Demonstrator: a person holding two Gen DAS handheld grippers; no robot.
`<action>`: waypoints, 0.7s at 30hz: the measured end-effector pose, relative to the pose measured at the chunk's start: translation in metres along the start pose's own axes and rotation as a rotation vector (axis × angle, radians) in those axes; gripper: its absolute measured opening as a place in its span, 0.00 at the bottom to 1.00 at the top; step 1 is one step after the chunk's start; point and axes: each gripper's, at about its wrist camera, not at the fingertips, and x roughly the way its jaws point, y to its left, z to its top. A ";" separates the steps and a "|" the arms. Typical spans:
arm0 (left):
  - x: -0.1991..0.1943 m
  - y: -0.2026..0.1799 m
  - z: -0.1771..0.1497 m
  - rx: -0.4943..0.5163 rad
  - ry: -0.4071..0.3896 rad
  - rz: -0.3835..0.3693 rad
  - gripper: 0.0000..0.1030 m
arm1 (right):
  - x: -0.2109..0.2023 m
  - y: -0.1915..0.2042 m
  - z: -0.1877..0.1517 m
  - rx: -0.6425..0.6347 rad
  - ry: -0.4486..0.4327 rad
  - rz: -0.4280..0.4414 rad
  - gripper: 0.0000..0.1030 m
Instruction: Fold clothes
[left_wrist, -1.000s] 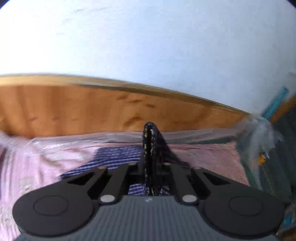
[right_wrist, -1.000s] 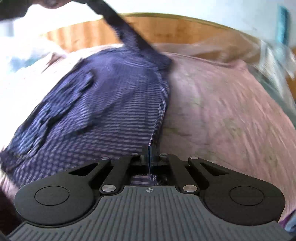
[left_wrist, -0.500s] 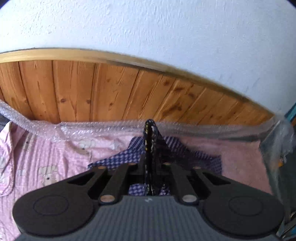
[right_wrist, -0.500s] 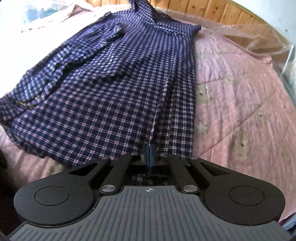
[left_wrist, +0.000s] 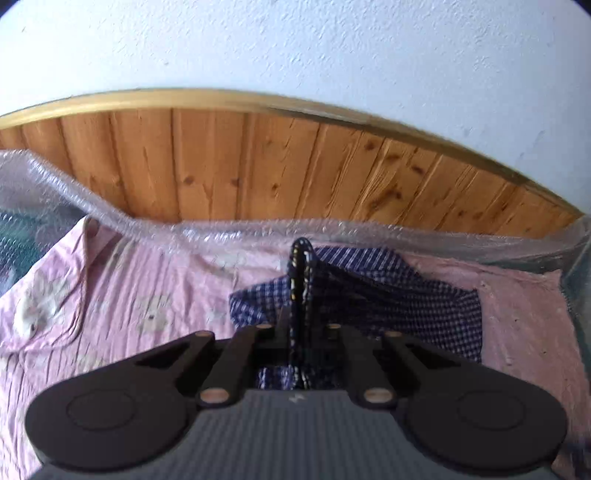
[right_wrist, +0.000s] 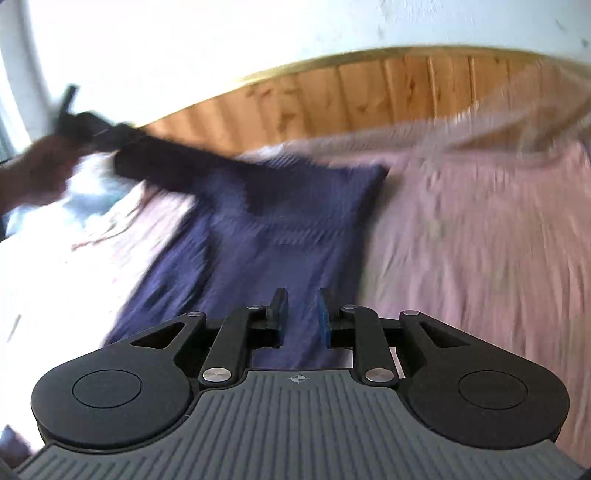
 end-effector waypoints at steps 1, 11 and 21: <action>-0.001 0.000 -0.001 -0.015 0.001 0.011 0.05 | 0.029 -0.012 0.019 -0.019 -0.001 0.001 0.21; -0.042 -0.005 -0.024 -0.112 -0.029 0.173 0.06 | 0.280 -0.053 0.105 -0.204 0.154 0.052 0.20; -0.050 -0.029 -0.042 0.002 -0.040 0.076 0.06 | 0.285 -0.074 0.105 -0.075 0.112 0.113 0.21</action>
